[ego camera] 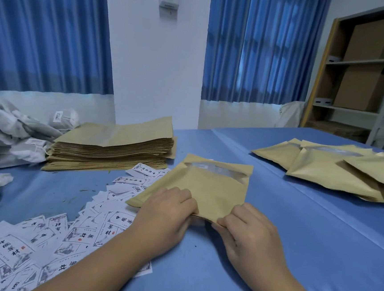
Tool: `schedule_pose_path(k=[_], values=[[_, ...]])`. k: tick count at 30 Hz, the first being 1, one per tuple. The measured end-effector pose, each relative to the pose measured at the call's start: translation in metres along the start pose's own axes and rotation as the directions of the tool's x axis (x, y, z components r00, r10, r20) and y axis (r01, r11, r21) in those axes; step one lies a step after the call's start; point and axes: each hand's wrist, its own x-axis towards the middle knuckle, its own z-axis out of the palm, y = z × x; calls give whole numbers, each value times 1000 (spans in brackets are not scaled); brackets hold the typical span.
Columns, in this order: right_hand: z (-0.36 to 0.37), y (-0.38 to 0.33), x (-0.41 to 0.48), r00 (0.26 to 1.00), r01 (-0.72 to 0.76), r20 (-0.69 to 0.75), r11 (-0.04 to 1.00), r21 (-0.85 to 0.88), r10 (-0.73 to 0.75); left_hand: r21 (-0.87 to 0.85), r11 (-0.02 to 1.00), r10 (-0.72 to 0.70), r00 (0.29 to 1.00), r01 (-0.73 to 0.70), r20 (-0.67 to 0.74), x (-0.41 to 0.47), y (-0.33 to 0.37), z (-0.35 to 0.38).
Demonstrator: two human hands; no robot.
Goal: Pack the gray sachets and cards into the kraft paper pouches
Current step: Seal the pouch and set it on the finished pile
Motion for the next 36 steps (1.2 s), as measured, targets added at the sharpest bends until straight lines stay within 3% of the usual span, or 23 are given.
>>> schedule_pose_path(k=[7, 14, 19, 21, 22, 24, 25, 26, 27, 28, 29, 31, 34, 36], values=[[-6, 7, -2, 974, -228, 3, 974, 2, 228, 92, 965, -239, 968, 245, -72, -10, -37, -15], [-7, 10, -4, 912, -410, 38, 904, 125, 408, 132, 966, -210, 972, 224, -107, -10, -52, -18], [-7, 8, -3, 897, -442, 65, 882, 166, 437, 186, 962, -167, 971, 198, -171, -11, -56, -16], [-7, 9, -3, 876, -480, 83, 849, 219, 474, 120, 962, -220, 955, 247, -199, -11, -54, -13], [-7, 10, -3, 862, -503, 96, 822, 267, 497, 22, 945, -316, 927, 327, -200, -10, -51, -12], [-9, 11, -2, 828, -547, 124, 739, 394, 547, -277, 793, -591, 796, 544, -130, -7, -45, -10], [-10, 11, 0, 812, -559, 133, 693, 456, 568, -496, 600, -730, 683, 627, -20, -5, -43, -9], [-11, 10, 1, 799, -563, 138, 649, 512, 585, -726, 296, -812, 564, 621, 151, -3, -40, -9], [-11, 9, 2, 786, -566, 143, 607, 558, 602, -860, -46, -811, 483, 508, 329, 0, -36, -10], [-12, 10, 2, 770, -574, 155, 566, 592, 619, -875, -316, -762, 451, 366, 464, 2, -32, -10], [-11, 10, 2, 753, -587, 174, 529, 612, 634, -843, -477, -716, 445, 250, 538, 2, -30, -11], [-9, 14, 2, 722, -621, 218, 475, 624, 657, -787, -604, -673, 446, 130, 590, 5, -27, -12], [-6, 19, 1, 690, -664, 297, 416, 621, 660, -780, -587, -667, 416, 217, 618, 9, -20, -6], [-4, 18, 1, 696, -679, 334, 433, 592, 636, -764, -584, -662, 382, 275, 644, 12, -17, 3]])
